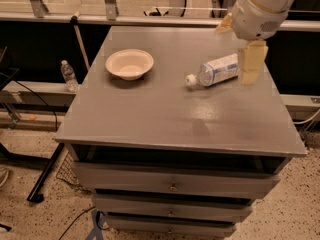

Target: Place blue plastic bottle upright

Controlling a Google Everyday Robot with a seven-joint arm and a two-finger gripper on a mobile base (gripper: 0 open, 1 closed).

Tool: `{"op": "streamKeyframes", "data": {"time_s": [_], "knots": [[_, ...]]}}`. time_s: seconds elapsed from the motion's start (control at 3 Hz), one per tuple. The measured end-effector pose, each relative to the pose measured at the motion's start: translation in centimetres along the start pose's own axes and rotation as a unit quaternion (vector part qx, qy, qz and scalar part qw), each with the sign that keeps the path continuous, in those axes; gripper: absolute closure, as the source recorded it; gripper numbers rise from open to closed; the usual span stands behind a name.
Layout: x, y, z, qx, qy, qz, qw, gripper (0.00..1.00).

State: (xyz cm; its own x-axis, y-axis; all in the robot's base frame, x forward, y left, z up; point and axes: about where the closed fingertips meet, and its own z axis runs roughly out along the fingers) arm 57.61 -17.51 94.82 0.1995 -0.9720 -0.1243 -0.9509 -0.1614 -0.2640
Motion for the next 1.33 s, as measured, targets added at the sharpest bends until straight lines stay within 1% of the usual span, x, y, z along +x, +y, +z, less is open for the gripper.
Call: {"op": "streamKeyframes", "data": {"time_s": [0.33, 0.67, 1.0, 1.33], "knots": [[-0.6, -2.6, 2.7, -0.018, 0.010, -0.038, 0.9991, 0.00], [-1.1, -4.0, 4.8, -0.027, 0.028, -0.062, 0.9973, 0.00], [-1.5, -4.9, 6.8, -0.032, 0.055, -0.083, 0.9945, 0.00], [-1.5, -5.1, 8.3, -0.038, 0.078, -0.095, 0.9917, 0.00]]}}
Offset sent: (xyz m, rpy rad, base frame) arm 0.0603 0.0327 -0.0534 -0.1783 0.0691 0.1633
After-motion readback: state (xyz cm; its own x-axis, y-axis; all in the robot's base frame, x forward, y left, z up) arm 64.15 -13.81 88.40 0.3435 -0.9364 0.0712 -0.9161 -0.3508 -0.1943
